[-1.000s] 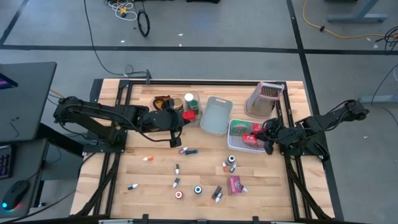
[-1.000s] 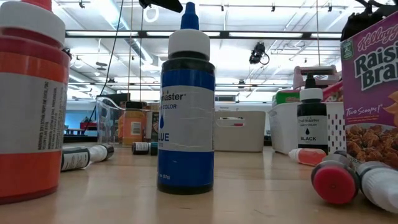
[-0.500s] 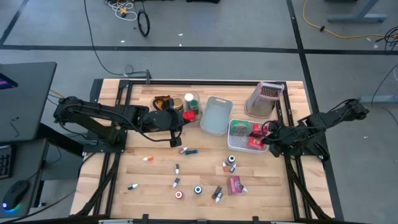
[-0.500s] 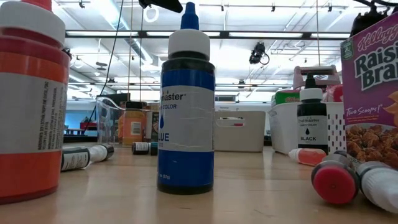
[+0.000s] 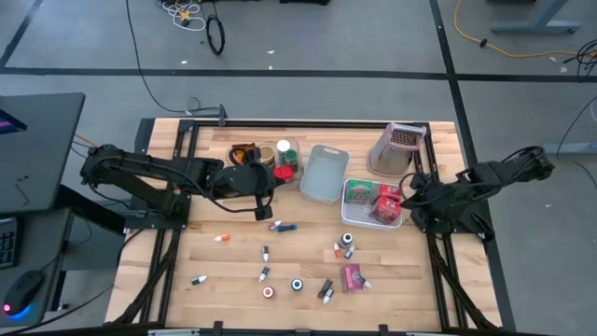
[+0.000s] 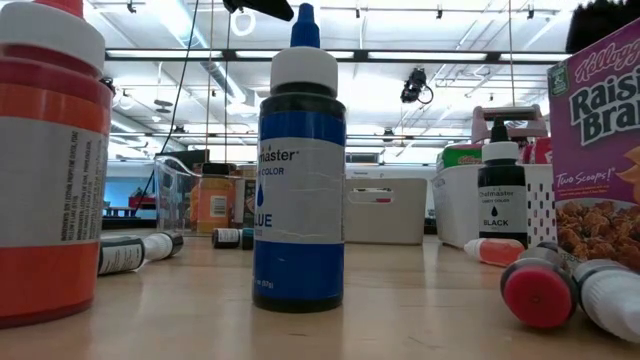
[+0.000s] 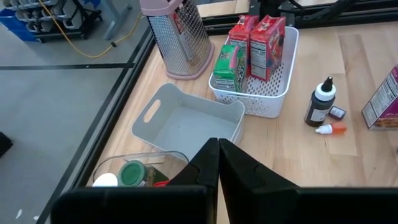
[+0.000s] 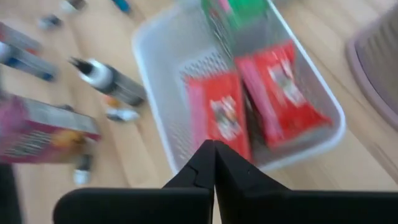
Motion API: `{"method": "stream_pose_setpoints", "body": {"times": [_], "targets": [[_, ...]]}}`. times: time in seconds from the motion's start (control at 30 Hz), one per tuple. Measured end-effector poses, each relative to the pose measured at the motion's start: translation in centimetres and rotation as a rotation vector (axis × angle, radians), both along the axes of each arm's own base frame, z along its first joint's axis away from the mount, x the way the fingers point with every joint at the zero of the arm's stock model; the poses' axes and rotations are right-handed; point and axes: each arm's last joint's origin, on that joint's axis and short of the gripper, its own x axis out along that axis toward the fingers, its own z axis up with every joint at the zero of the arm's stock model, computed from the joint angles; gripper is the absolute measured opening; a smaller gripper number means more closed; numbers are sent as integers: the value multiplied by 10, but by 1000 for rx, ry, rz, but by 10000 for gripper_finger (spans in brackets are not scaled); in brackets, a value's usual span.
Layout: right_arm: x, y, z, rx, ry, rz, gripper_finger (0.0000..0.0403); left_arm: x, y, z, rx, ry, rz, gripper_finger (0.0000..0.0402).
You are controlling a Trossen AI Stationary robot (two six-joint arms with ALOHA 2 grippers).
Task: Pick & Place Kitchen Items
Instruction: Put the purple cereal box into the white bin
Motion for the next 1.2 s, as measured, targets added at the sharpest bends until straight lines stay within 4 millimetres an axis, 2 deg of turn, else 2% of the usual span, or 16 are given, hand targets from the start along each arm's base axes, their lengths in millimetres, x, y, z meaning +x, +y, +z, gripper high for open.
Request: {"method": "stream_pose_setpoints", "body": {"times": [0.13,0.23,0.33,0.4,0.53,0.67,1.0,1.2], "targets": [[7,0,27,-47,-185,9,9,0,0,0,1,0,0,9],[18,4,42,-118,-365,102,19,0,0,0,2,0,0,9],[32,12,49,-194,-530,246,29,0,0,0,3,1,-1,14],[43,17,51,-223,-654,284,38,0,0,0,1,1,-4,17],[62,25,47,-343,-770,359,69,0,0,0,0,2,-7,19],[82,34,37,-467,-737,448,113,0,0,0,-1,2,-7,15],[135,65,20,-423,-868,680,231,0,0,0,-3,0,-5,14],[155,76,-1,-336,-839,774,268,0,0,0,-6,-2,1,17]]}}
